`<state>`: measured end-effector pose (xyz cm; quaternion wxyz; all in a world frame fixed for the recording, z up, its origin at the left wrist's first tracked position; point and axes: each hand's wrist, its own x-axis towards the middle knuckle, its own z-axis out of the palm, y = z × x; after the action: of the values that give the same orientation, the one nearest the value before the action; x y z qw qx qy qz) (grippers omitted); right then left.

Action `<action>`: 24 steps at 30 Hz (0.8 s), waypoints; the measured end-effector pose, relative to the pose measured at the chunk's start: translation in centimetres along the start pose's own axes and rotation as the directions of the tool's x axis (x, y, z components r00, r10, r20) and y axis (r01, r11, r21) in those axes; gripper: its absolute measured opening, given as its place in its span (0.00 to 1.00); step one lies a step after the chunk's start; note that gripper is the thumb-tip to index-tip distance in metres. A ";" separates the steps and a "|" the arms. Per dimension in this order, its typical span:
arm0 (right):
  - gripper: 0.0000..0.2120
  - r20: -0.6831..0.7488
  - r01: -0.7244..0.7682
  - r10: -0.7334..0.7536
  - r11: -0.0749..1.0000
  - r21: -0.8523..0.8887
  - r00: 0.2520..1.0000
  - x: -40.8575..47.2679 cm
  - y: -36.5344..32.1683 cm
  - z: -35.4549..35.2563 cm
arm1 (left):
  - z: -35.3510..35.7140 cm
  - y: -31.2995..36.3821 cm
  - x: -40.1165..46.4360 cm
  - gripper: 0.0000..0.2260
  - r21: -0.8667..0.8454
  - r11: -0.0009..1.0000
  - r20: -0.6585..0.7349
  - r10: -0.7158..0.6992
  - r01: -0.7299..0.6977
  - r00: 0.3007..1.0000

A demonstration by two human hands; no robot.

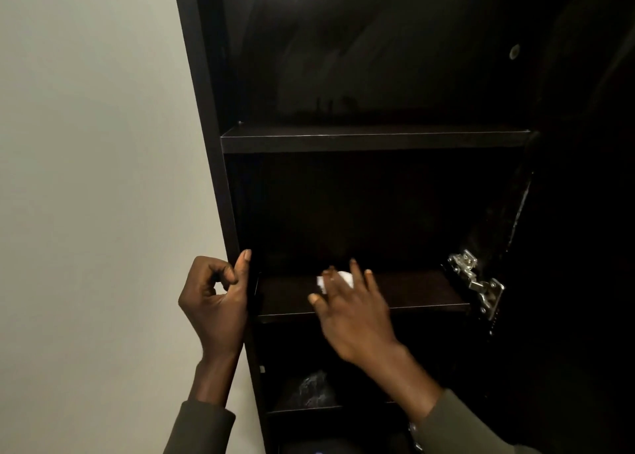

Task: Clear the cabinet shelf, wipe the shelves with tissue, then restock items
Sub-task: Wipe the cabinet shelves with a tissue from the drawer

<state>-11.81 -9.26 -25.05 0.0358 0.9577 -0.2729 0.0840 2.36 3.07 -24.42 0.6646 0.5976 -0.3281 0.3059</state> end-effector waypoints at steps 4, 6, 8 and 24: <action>0.32 0.032 -0.286 0.285 0.954 0.092 0.958 -1.8 7.0 -0.4 | 0.2 -0.1 -0.1 0.16 0.003 1.000 -0.015 0.003 -0.003 1.000; 0.36 0.064 -0.415 0.410 0.902 0.119 0.910 -2.7 9.3 -0.5 | 0.3 -0.1 -0.2 0.16 -0.001 1.000 -0.030 -0.002 0.002 1.000; 0.38 0.082 -0.474 0.467 0.873 0.115 0.880 -3.0 10.3 -0.3 | 0.4 -0.1 -0.4 0.16 0.007 1.000 -0.043 0.000 0.000 0.999; 0.36 -0.117 -0.087 0.108 0.981 0.171 0.987 -2.4 0.8 1.5 | -0.1 -1.9 -3.9 0.17 -0.062 0.975 -0.012 -0.214 0.213 0.977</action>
<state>-14.01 -8.89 -26.97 -0.0307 0.9356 -0.3089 0.1681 1.57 2.92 -28.73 0.7144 0.6060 -0.2652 0.2282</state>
